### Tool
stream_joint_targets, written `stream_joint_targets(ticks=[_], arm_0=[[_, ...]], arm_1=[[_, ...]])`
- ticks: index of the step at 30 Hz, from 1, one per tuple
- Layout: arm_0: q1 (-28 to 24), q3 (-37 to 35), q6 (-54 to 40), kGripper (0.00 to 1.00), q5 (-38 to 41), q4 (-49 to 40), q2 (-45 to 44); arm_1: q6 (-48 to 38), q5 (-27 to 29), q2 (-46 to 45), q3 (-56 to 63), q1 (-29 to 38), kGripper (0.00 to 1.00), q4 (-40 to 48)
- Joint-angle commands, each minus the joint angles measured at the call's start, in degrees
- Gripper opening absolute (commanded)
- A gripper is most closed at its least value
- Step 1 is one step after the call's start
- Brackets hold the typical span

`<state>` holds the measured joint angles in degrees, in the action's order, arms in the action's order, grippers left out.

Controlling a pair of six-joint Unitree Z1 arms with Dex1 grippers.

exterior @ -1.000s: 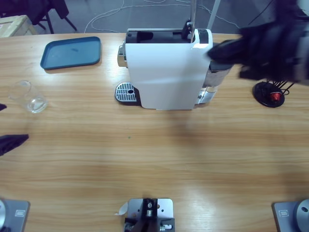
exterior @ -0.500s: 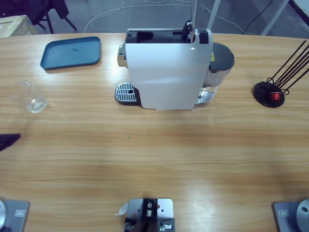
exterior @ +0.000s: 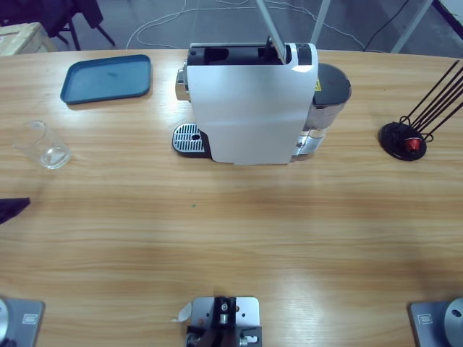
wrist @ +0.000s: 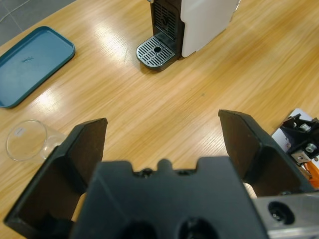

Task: Pour coffee

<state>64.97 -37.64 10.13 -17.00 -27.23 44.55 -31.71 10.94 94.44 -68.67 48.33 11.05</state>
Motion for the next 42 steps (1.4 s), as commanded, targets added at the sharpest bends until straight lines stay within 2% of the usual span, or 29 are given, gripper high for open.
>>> stream_joint_targets(ticks=[1,8,16,23,24,26,27,28,29,31,35,40,42], arm_0=[[-0.3,1.5,0.9,0.968,-0.9,-0.9,-1.0],[-0.3,1.5,0.9,0.968,-0.9,-0.8,-0.7],[-0.3,1.2,1.1,0.968,-0.9,-0.9,-0.4],[-0.3,1.2,2.4,0.968,-0.9,-0.8,-0.1],[-0.5,1.1,2.8,0.968,-0.9,-0.7,-0.2],[-1.6,1.0,3.1,0.968,-1.1,-0.6,-0.2],[-2.6,0.9,3.2,0.968,-1.4,-0.7,-0.1],[-4.2,0.8,3.7,0.968,-1.6,-0.7,-0.1],[-6.0,0.6,4.2,0.968,-2.0,-0.8,0.0],[-11.2,-0.9,4.7,0.968,-3.5,-2.0,1.1],[-22.0,-4.0,7.9,0.968,-5.2,-2.7,3.2],[-28.7,-3.1,12.6,0.968,-5.7,-2.5,7.1],[-30.1,-0.9,14.4,0.968,-5.6,0.8,10.4]], arm_1=[[-0.6,-2.4,13.0,1.0,3.3,0.0,1.1],[-0.2,-2.5,17.4,1.3,4.5,0.0,0.7],[-0.7,1.0,22.7,0.6,4.8,0.0,-8.6],[-2.9,1.1,23.7,0.7,4.7,0.0,-10.8],[-2.4,0.6,23.1,1.0,4.7,0.0,-10.6],[5.0,-0.9,19.4,1.3,4.7,0.0,-9.2],[8.5,-1.0,16.4,0.9,4.7,0.055,-9.5],[11.8,-0.8,12.6,0.8,4.7,0.68,-10.2],[15.6,-0.7,8.2,0.9,4.7,0.988,-10.4],[20.9,-0.2,-1.5,0.7,4.7,1.0,-14.9],[24.9,-0.4,-16.2,4.9,4.7,1.0,-25.7],[24.0,-0.9,-30.8,21.0,4.7,1.0,-28.6],[23.7,-1.0,-33.3,24.7,4.7,1.0,-29.9]])
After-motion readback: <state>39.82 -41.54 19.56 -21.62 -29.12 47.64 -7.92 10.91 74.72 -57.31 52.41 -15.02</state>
